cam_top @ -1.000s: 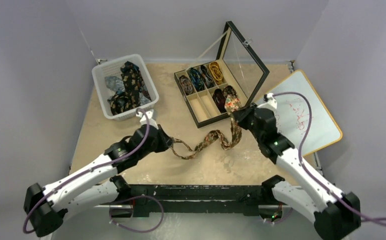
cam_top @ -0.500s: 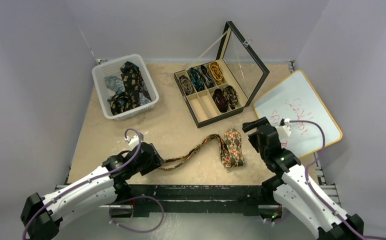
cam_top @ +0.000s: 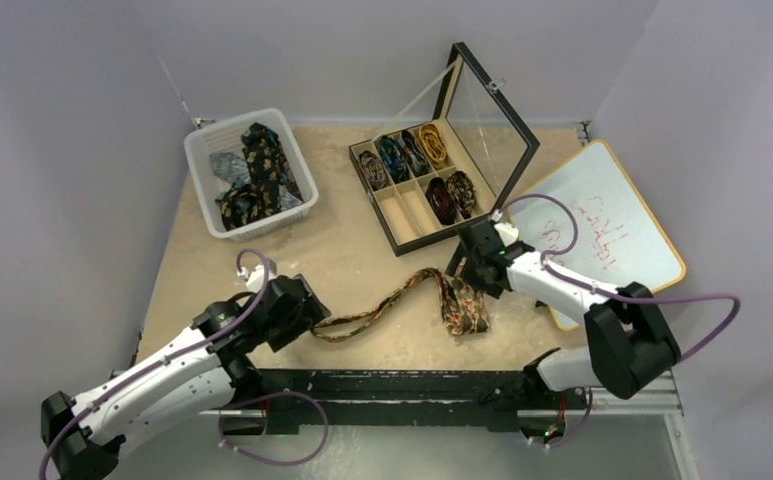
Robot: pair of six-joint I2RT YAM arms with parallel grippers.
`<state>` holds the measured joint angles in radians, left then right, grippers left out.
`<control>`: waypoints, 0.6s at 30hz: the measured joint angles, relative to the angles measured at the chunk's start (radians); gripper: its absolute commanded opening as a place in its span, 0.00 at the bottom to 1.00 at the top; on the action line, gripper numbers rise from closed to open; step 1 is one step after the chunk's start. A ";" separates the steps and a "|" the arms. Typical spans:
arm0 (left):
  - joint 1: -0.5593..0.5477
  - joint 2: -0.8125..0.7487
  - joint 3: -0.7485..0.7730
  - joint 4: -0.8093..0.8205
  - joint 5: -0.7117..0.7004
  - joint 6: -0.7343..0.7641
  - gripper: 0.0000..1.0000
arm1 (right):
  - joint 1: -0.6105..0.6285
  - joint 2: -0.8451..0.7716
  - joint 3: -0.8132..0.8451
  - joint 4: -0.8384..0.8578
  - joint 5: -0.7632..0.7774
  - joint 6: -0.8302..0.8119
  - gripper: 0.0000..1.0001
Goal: Roll the ties
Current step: Flatten out the tie at the center of the board.
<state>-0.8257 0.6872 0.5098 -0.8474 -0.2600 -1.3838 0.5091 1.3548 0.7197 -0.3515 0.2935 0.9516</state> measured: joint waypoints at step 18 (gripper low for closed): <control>0.506 0.283 0.110 0.118 0.437 0.383 0.85 | 0.089 0.032 0.077 -0.075 0.045 -0.005 0.85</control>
<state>-0.3195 0.9699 0.6201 -0.7296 0.1768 -1.0012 0.5976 1.3872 0.7971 -0.4263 0.3389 0.9466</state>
